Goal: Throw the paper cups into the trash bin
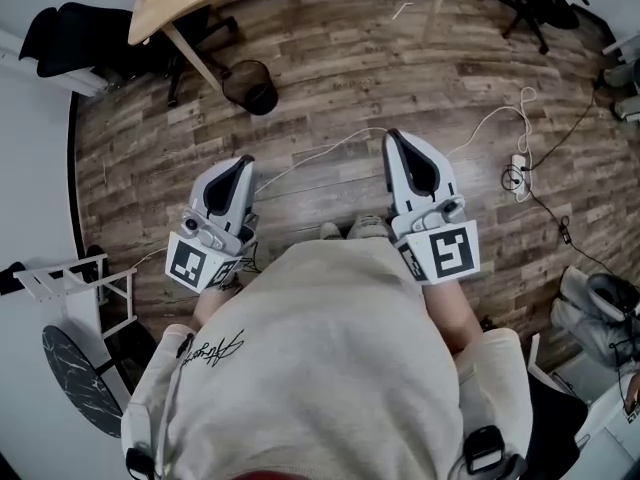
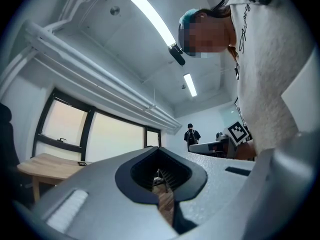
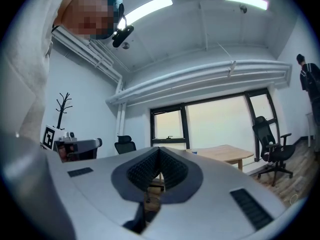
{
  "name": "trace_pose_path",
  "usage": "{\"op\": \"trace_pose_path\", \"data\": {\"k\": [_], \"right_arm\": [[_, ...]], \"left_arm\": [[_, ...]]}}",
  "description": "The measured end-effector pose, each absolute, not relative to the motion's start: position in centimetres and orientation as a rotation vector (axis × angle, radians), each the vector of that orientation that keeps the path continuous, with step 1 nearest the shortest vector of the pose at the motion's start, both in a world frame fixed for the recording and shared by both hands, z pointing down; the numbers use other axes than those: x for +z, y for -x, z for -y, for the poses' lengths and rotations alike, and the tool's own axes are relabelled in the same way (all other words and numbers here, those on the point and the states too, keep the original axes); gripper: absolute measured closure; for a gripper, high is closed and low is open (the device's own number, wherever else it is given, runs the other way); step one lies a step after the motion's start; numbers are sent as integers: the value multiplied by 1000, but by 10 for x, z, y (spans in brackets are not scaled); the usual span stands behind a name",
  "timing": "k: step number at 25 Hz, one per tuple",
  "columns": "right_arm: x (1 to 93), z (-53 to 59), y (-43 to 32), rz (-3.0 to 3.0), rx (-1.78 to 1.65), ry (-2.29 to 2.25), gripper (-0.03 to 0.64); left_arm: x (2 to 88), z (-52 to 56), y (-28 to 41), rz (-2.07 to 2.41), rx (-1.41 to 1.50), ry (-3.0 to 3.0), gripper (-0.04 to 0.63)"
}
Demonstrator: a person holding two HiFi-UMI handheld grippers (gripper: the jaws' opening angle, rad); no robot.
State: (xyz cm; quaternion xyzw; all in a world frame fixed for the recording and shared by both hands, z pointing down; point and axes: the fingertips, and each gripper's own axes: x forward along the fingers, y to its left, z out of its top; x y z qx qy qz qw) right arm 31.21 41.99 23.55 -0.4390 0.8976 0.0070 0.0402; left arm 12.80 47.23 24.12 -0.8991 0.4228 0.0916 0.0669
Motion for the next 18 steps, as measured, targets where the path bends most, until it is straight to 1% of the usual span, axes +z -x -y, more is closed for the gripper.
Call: {"op": "trace_pose_path", "data": {"k": [9,18], "right_arm": [[245,-420,-323,-2717,7,1448,609],[236,-373,-330,-2697,66,1451,609]], "left_arm": [[254,-466,-124,-1234,255,2750,592],[255,-422,-120,-1258,241,2717,592]]}}
